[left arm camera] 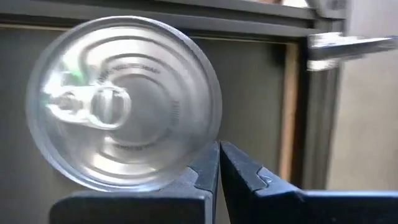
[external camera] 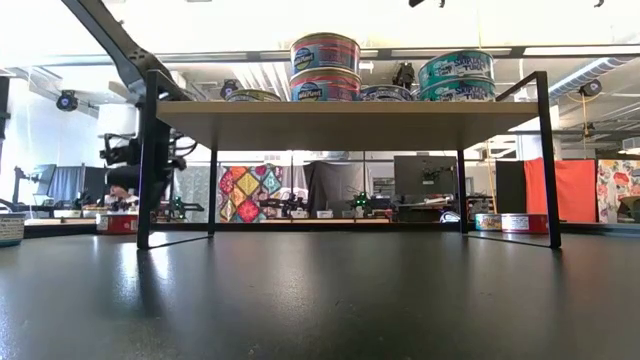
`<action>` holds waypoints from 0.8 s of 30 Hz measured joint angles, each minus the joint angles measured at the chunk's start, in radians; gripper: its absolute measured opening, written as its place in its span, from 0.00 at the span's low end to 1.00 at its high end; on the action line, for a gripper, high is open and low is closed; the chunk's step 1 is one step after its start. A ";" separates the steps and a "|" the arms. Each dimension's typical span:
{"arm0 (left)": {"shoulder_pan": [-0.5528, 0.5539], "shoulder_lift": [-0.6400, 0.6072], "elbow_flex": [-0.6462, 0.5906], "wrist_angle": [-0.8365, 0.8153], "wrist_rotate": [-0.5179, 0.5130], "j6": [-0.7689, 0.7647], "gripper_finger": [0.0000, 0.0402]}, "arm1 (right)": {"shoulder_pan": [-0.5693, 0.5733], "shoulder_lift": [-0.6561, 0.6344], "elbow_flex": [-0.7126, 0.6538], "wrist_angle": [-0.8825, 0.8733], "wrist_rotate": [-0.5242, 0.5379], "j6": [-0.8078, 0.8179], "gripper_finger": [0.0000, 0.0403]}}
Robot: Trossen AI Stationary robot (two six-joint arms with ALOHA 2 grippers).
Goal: Stack canned seafood by type on shelf
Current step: Put the red tuna can on the shelf
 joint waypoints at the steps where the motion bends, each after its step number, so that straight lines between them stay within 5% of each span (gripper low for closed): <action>1: 0.004 0.010 0.000 -0.010 0.018 0.000 0.00 | 0.000 0.000 0.000 0.001 0.000 -0.001 0.03; 8: -0.002 0.011 0.003 -0.147 0.152 -0.145 0.00 | 0.000 0.018 0.000 0.024 0.000 -0.023 0.03; 19: -0.102 -0.169 -0.047 -0.586 0.269 -0.208 0.00 | 0.000 0.036 -0.002 0.027 0.000 -0.020 0.03; 24: -0.191 -0.288 -0.121 -0.524 0.234 -0.347 0.00 | 0.000 0.045 -0.002 0.050 0.000 -0.028 0.03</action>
